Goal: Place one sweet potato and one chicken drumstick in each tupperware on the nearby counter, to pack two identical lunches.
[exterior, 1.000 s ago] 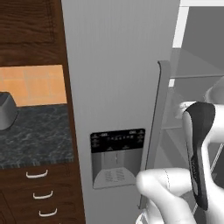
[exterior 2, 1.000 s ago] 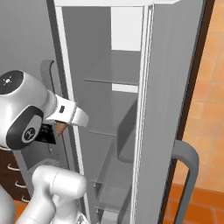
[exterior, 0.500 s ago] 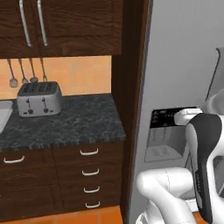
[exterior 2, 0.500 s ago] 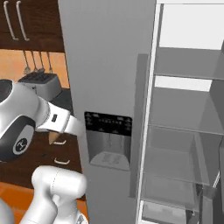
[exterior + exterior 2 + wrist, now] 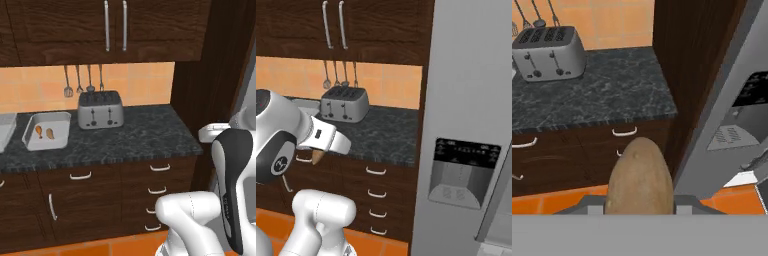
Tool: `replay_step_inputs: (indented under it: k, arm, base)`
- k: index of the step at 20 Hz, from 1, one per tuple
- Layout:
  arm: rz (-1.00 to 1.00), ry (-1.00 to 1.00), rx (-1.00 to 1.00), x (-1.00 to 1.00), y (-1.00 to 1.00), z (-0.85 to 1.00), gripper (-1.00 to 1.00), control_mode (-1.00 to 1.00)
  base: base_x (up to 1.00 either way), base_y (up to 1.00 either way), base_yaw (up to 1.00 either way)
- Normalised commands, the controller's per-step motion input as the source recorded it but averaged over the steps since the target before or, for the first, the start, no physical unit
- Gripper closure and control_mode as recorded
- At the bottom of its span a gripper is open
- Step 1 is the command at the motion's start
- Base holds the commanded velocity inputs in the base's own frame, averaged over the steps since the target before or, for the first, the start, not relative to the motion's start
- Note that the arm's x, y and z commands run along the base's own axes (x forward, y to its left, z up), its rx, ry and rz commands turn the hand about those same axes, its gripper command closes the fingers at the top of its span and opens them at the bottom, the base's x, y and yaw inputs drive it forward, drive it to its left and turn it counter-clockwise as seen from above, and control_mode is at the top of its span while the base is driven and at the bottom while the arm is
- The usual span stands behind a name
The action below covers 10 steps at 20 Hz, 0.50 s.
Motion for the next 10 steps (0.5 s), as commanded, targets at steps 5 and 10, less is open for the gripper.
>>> replay_step_inputs:
  k: [5,10]
  arm:
    - [0.0,0.0,0.0,0.0,0.0,0.0,1.0,1.0]
    - [0.0,0.0,0.0,0.0,0.0,0.0,1.0,1.0]
  base:
    - [0.01,1.0,0.0]
    - [0.15,1.0,0.0]
